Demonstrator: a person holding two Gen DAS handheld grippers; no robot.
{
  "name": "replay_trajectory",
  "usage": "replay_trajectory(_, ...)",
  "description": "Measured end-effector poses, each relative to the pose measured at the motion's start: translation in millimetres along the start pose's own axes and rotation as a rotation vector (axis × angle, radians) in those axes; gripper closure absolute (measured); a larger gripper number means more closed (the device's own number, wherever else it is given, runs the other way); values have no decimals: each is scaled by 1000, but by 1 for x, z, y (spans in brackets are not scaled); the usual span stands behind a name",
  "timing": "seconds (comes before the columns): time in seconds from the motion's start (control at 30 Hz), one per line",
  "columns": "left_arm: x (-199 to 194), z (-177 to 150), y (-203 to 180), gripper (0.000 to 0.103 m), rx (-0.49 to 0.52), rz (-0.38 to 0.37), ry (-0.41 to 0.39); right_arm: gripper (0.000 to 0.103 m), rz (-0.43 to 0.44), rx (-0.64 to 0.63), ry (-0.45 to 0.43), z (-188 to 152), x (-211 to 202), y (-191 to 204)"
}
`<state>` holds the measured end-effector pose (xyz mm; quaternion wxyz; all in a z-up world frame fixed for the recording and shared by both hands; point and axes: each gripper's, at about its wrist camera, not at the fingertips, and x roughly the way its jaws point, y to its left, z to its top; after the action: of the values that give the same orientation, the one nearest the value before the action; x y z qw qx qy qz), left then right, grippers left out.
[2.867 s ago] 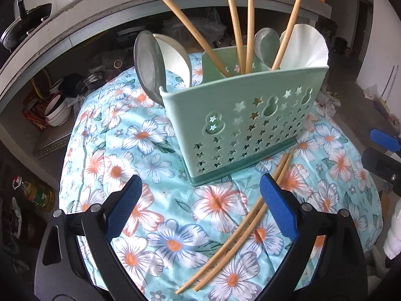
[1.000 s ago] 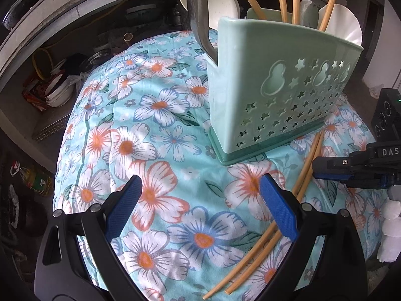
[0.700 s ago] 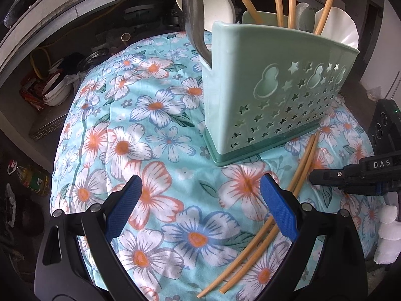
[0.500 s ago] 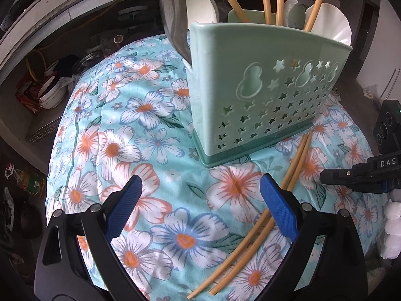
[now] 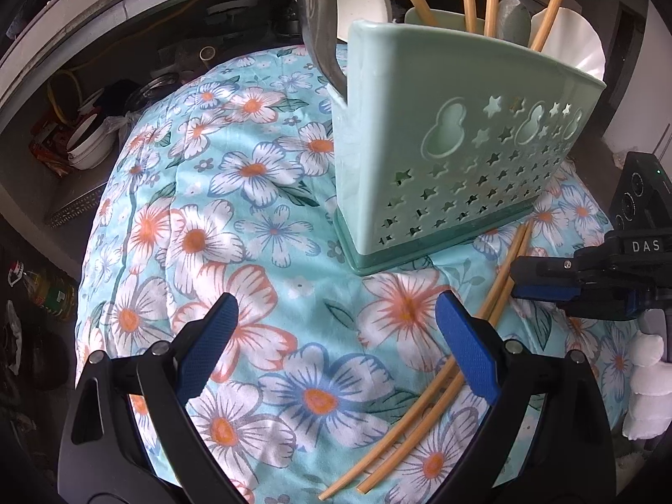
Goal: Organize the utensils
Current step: 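Move both open grippers down to the remaining chopsticks beside the holder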
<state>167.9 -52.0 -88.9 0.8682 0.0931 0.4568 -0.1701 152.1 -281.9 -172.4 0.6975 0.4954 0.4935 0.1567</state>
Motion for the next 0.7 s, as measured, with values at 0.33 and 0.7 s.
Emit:
replay_trajectory(0.33,2,1,-2,12,9,-5,-1,93,17,33,0,2,-4,-9)
replay_trajectory(0.7,2,-1,-5,12,24,-23,2,93,-104,16,-7,-14,-49,-20)
